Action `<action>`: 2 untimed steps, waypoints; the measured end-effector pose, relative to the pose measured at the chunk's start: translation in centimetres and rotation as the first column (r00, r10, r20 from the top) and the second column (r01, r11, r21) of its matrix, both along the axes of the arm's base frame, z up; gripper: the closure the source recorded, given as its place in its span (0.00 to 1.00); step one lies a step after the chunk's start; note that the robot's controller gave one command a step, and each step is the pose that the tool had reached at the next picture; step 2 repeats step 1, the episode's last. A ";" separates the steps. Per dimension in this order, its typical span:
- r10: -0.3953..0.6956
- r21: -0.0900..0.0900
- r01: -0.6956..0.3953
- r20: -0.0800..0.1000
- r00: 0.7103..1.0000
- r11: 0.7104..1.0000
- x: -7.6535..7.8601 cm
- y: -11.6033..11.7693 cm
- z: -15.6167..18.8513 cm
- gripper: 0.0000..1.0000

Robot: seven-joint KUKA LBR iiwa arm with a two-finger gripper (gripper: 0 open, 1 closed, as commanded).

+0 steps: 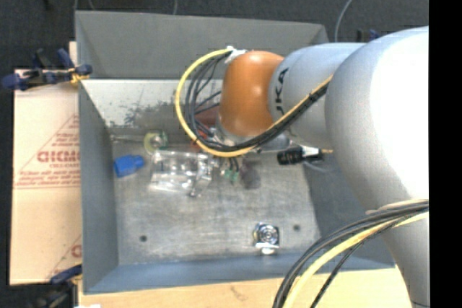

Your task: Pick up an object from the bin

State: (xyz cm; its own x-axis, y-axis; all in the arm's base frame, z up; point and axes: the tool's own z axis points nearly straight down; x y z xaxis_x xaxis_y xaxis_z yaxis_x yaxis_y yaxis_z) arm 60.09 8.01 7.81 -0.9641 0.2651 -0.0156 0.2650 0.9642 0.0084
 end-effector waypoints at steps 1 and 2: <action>0.002 -0.002 -0.002 -0.014 1.000 1.000 0.1 0.0 3.1 1.00; 0.002 -0.002 -0.002 -0.014 1.000 1.000 0.1 0.0 3.1 1.00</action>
Offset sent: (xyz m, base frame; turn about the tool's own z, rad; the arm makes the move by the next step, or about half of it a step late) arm 0.0000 0.0000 0.0296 -0.0001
